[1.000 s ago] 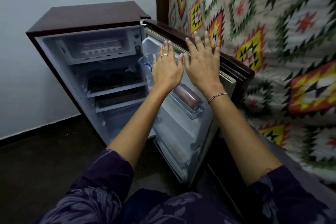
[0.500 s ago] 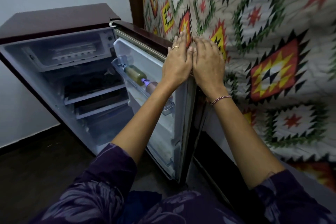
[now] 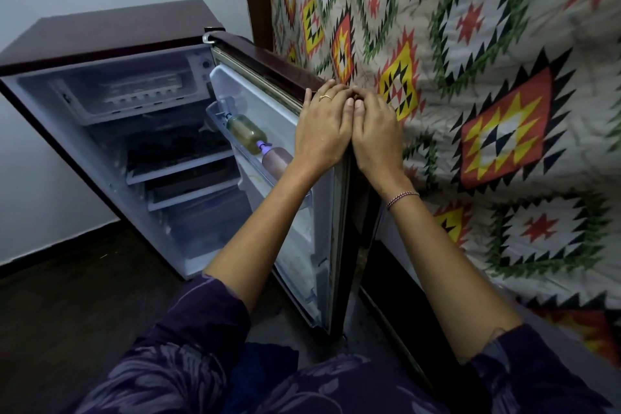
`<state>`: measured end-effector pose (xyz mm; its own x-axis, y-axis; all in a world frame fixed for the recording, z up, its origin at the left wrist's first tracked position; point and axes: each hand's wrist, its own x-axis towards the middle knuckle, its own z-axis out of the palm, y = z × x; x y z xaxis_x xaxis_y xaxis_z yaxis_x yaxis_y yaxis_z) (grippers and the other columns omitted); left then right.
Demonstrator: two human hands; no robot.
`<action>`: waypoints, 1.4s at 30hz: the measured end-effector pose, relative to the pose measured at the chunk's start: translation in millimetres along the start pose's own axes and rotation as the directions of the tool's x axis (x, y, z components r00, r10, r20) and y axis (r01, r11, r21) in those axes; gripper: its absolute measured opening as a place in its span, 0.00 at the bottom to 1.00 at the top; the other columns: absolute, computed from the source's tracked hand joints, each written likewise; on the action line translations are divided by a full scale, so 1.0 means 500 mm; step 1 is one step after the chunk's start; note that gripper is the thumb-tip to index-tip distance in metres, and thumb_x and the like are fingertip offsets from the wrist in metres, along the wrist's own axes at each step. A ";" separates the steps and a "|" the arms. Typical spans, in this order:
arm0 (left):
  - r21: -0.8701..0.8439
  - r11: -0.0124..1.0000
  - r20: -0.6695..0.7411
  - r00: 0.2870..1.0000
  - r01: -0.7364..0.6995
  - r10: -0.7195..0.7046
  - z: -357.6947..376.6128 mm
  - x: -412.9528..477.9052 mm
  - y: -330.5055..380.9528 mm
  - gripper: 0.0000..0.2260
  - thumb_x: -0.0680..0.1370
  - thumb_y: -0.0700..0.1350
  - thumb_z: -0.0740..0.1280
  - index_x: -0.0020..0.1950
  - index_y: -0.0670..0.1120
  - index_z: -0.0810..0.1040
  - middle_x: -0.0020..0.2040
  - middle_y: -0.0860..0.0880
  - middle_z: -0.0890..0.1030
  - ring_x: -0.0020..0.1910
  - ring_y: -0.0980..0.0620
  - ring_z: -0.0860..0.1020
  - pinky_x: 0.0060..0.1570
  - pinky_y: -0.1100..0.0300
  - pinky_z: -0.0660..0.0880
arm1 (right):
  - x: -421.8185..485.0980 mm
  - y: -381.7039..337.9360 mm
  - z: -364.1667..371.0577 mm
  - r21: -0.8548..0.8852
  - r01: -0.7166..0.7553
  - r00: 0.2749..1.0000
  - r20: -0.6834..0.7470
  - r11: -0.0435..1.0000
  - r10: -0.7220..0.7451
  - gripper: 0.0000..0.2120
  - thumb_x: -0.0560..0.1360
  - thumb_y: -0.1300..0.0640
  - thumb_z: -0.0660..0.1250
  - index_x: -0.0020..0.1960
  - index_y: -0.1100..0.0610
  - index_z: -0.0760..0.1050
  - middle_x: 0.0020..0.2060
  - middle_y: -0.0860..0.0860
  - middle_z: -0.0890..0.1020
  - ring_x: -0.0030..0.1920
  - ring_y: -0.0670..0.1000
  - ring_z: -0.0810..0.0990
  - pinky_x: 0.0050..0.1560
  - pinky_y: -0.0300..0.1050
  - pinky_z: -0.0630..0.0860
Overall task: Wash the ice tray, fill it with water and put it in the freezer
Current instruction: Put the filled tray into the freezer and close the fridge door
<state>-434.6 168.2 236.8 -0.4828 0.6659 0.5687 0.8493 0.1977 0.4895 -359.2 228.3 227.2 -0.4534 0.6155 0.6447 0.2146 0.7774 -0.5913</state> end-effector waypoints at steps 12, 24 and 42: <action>-0.203 0.979 -0.119 0.993 -0.033 0.008 -0.097 -0.096 -0.086 0.17 0.81 0.45 0.53 0.60 0.43 0.79 0.62 0.48 0.78 0.71 0.52 0.67 0.70 0.51 0.64 | -0.070 -0.065 0.071 0.294 0.142 0.987 -0.109 0.945 -0.114 0.17 0.79 0.51 0.52 0.46 0.61 0.74 0.45 0.54 0.77 0.48 0.53 0.74 0.59 0.39 0.65; -0.223 0.969 -0.219 0.963 0.107 -0.156 -0.254 -0.191 -0.144 0.14 0.81 0.42 0.57 0.58 0.43 0.80 0.62 0.48 0.79 0.68 0.54 0.71 0.68 0.56 0.68 | -0.141 -0.189 0.173 0.416 0.213 0.977 -0.062 0.884 -0.206 0.26 0.79 0.43 0.48 0.50 0.60 0.77 0.49 0.57 0.74 0.51 0.53 0.70 0.56 0.38 0.63; 0.142 0.967 -0.823 0.568 0.212 -0.003 -0.336 -0.274 -0.325 0.17 0.80 0.39 0.50 0.49 0.35 0.79 0.50 0.41 0.82 0.51 0.45 0.79 0.55 0.58 0.71 | -0.225 -0.279 0.352 0.508 0.440 0.811 0.128 0.740 -0.570 0.25 0.76 0.65 0.64 0.71 0.61 0.62 0.71 0.56 0.63 0.69 0.54 0.65 0.71 0.43 0.61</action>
<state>-542.5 -76.2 190.3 -0.4529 -0.2140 0.8655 0.7493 0.4346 0.4996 -490.3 27.7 152.1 -0.6009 0.0393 0.7983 -0.4802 0.7807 -0.3999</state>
